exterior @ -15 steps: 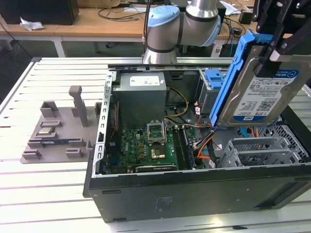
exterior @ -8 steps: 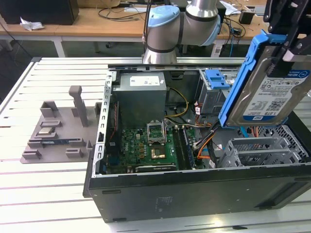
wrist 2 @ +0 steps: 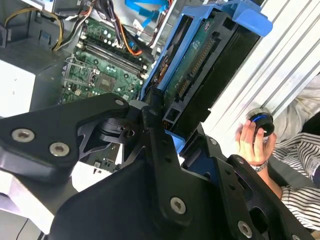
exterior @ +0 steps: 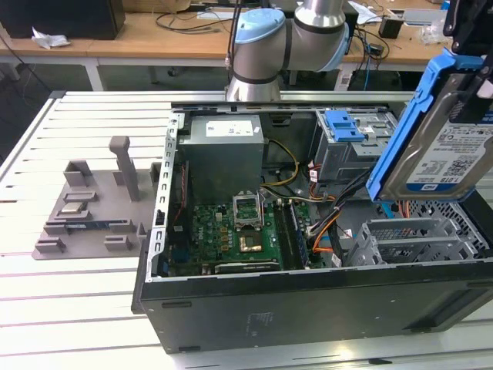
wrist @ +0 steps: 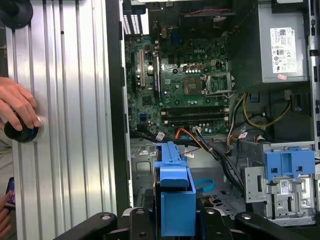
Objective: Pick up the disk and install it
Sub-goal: 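Pick up the disk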
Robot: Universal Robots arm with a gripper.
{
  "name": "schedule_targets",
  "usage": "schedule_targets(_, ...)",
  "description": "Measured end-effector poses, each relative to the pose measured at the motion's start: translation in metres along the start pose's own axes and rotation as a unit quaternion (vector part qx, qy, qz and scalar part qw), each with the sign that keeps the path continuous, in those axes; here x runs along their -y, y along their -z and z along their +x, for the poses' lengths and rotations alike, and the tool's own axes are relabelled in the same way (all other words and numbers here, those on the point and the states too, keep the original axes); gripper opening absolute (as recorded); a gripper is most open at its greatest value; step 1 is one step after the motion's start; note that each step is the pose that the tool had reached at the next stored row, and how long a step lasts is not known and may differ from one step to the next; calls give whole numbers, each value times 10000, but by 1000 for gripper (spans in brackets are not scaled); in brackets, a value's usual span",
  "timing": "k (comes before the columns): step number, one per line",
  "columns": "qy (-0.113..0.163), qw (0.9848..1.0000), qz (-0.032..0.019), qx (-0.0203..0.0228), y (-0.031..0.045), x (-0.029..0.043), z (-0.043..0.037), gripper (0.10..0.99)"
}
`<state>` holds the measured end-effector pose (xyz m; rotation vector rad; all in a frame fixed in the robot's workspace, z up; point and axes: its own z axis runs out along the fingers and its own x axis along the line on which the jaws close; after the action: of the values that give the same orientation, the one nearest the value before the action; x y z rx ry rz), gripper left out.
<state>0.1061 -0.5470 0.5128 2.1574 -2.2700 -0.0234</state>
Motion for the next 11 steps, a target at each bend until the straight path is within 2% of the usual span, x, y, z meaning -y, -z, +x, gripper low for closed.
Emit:
schedule_targets(2, 0, 10000, -3, -2, -11, 52, -3, 373)
schedule_targets(4, 0, 10000, -7, -2, -54, 92, -5, 373)
schedule_targets(11, 0, 10000, -7, -2, -103, 130, -6, 373)
